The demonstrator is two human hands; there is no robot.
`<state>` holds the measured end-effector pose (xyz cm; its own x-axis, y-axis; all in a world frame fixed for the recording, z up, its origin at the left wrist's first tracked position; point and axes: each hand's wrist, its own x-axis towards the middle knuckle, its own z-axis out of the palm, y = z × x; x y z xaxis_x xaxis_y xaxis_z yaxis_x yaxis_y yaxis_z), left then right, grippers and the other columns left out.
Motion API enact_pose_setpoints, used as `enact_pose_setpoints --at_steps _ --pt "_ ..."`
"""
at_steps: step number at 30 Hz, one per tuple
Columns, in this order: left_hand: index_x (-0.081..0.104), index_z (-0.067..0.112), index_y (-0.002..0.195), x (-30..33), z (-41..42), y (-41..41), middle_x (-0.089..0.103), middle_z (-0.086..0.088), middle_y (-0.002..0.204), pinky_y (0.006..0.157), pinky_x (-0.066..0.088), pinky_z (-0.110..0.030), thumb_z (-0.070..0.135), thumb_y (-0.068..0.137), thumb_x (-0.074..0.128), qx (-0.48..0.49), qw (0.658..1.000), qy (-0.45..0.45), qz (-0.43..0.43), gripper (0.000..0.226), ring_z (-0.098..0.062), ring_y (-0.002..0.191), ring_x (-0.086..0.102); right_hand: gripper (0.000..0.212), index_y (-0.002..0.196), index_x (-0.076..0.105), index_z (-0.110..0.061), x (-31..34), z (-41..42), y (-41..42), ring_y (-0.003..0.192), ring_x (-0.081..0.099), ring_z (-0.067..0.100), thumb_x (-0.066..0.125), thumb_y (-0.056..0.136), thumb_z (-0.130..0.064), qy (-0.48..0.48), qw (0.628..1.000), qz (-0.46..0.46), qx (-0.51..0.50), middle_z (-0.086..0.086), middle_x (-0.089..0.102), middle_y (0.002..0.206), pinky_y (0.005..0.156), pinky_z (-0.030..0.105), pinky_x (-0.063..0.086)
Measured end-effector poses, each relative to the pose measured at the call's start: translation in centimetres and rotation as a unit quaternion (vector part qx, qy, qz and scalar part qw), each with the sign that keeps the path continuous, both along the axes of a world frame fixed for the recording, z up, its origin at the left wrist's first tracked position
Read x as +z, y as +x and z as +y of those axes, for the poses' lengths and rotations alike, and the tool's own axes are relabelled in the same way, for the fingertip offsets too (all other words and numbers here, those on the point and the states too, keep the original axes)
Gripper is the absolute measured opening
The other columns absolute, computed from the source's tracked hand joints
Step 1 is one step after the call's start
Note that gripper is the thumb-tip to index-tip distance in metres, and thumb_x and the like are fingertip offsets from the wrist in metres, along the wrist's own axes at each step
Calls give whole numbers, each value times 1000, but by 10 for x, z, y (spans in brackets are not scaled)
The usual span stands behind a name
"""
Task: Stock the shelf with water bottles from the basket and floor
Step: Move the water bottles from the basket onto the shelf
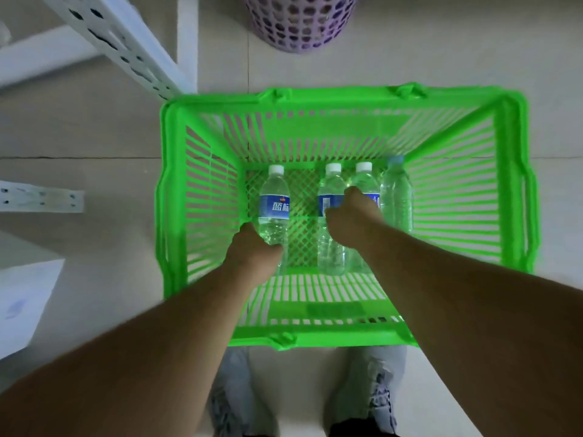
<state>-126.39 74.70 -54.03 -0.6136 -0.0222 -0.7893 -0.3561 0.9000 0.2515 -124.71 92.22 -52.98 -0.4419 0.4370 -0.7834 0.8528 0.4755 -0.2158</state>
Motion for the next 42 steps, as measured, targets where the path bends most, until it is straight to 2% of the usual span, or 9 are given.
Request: enact_pose_setpoints --at_steps 6,12,16,23,25,29,35,39,42 --pt "57 15 118 -35 -2 0 70 -8 105 58 47 -23 39 76 74 29 999 8 -22 51 -25 82 70 41 129 49 -8 -25 -16 0 114 59 34 54 90 -19 29 997 52 -51 15 60 127 88 35 49" --pt "33 8 147 -46 5 -7 47 -13 148 81 43 -26 45 85 71 24 998 -11 -58 82 -30 123 57 65 133 47 -8 -42 -12 -17 107 61 30 68 86 -48 17 998 51 -41 9 62 121 76 31 49" --pt "50 13 130 -60 1 -11 61 -4 121 70 46 -25 45 79 78 44 997 16 -66 66 -15 79 61 62 116 53 -3 -64 -19 -31 67 53 20 68 85 -55 -62 997 13 -47 2 52 78 47 24 31" --pt "59 16 117 -59 -5 -7 65 1 116 76 46 -26 38 71 85 105 991 48 -71 58 -20 93 62 60 99 68 -6 -71 -11 -25 52 51 16 80 71 -57 -112 989 53 -82 5 60 74 49 22 38" --pt "53 12 131 -42 -5 -4 60 -3 123 82 43 -27 36 73 85 124 988 59 -67 70 -23 104 60 46 97 74 -13 -56 -7 -18 51 54 14 83 72 -51 -133 984 80 -84 3 65 73 45 18 39" --pt "44 11 141 19 -6 1 47 -9 148 86 37 -27 35 75 83 135 986 88 -43 81 -26 124 52 48 106 68 -22 -1 0 -9 78 67 14 85 69 -46 -148 976 125 -97 -2 71 92 63 25 54" --pt "64 16 107 165 -3 3 71 -3 108 89 53 -34 41 52 86 141 979 147 7 64 -21 104 67 76 102 66 -22 140 8 -5 83 72 15 81 40 -63 -160 960 191 -126 -7 75 90 82 45 59" --pt "61 16 104 290 -3 7 68 9 94 73 46 -9 8 73 84 137 970 200 30 40 -5 92 65 51 98 70 -24 277 14 2 82 72 12 85 56 -50 -156 948 255 -105 -10 76 86 79 38 58" --pt "56 26 101 386 -10 13 59 23 87 63 38 4 15 75 83 110 964 235 59 39 25 74 55 31 101 73 -23 390 15 11 78 69 3 84 73 -31 -164 929 316 -103 -10 77 87 74 26 54"
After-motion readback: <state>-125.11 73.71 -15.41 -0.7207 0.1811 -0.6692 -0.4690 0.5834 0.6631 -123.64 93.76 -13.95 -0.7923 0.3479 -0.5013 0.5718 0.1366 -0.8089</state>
